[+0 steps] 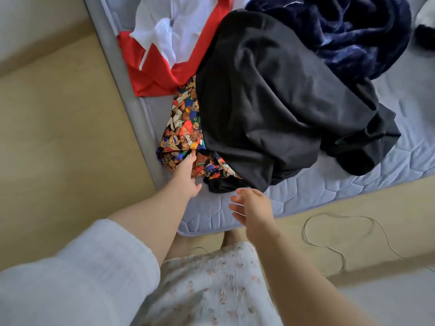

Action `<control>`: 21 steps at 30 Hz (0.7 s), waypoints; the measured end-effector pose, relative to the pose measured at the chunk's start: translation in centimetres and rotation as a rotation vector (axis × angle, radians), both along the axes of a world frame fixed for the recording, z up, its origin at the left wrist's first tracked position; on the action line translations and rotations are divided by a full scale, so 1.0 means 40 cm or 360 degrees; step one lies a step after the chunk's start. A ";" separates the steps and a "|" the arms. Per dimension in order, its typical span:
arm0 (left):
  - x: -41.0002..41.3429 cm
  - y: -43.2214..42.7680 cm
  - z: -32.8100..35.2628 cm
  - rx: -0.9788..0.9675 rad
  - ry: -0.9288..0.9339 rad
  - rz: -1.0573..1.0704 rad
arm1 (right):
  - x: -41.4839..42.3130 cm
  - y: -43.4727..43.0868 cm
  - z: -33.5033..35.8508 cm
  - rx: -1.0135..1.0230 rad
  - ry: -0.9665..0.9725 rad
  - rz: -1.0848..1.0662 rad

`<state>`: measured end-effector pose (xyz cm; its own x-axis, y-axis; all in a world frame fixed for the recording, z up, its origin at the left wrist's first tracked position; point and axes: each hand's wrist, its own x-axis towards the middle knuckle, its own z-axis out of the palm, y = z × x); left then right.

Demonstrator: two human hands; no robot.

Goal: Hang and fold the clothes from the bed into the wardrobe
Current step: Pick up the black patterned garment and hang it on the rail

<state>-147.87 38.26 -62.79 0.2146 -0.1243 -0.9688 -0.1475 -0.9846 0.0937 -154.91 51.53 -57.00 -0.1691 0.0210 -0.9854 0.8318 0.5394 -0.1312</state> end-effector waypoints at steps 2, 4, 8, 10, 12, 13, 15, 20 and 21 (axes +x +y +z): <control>-0.003 -0.031 -0.004 -0.0042 0.0068 0.0027 | -0.004 -0.004 -0.006 -0.0009 0.0005 -0.0031; -0.002 -0.055 0.014 -0.0051 0.0125 0.0051 | -0.011 -0.012 0.003 -0.0022 0.0048 -0.0051; -0.003 -0.078 0.127 -0.0075 0.0297 -0.0068 | -0.014 -0.044 0.068 -0.0099 0.0200 0.0015; 0.005 -0.092 0.201 -0.0109 0.0350 -0.0189 | -0.012 -0.067 0.119 -0.0168 0.0311 0.0118; 0.017 -0.109 0.282 -0.0138 0.0405 -0.0277 | -0.010 -0.096 0.178 -0.0253 0.0416 0.0191; 0.023 -0.117 0.322 -0.0150 0.0426 -0.0317 | -0.008 -0.110 0.209 -0.0297 0.0460 0.0206; 0.040 -0.126 0.405 -0.0192 0.0457 -0.0411 | 0.001 -0.127 0.273 -0.0358 0.0528 0.0230; 0.087 -0.146 0.604 -0.0336 0.0621 -0.0493 | 0.049 -0.141 0.416 -0.0554 0.0719 0.0449; 0.100 -0.149 0.645 -0.0380 0.0695 -0.0478 | 0.063 -0.142 0.442 -0.0604 0.0769 0.0488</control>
